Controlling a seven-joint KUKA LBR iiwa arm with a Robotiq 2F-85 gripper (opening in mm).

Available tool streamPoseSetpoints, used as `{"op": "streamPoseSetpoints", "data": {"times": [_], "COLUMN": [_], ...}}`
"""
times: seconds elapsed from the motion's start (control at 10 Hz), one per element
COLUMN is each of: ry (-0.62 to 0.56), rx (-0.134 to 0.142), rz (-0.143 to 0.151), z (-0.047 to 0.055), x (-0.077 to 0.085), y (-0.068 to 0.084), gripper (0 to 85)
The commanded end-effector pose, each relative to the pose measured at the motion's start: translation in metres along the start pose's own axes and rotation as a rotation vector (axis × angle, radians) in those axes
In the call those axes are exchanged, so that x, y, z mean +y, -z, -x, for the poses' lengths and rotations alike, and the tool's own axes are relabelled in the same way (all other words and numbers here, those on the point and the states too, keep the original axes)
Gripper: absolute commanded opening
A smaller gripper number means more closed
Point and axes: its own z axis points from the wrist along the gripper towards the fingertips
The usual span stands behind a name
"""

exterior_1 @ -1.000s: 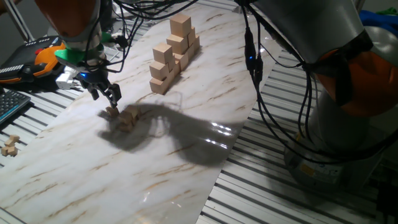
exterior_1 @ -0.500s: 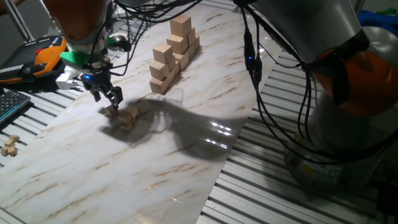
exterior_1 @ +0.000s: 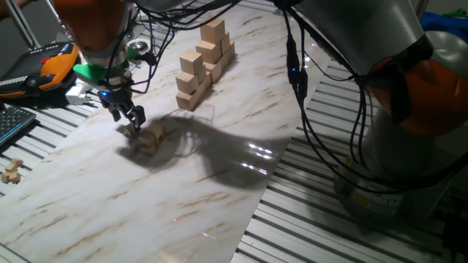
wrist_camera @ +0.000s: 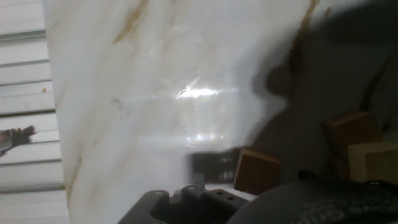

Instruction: Stack the blocks into a pyramid shape

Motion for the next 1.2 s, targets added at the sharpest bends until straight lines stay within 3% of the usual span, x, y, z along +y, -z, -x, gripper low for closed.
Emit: {"op": "streamPoseSetpoints", "data": {"times": [0.0, 0.2, 0.7, 0.8, 0.9, 1.1], "ry": [-0.011, -0.027, -0.012, 0.003, 0.019, 0.075], "rx": [-0.008, -0.034, -0.026, -0.026, -0.028, -0.019], "rz": [0.001, 0.006, -0.006, -0.006, -0.003, -0.006], "z": [0.000, 0.000, 0.006, 0.007, 0.008, 0.011], "x": [-0.001, -0.003, -0.004, -0.004, -0.004, -0.005], "y": [-0.003, -0.011, -0.014, -0.014, -0.015, -0.016], "gripper": [51.0, 51.0, 51.0, 34.0, 34.0, 0.0]}}
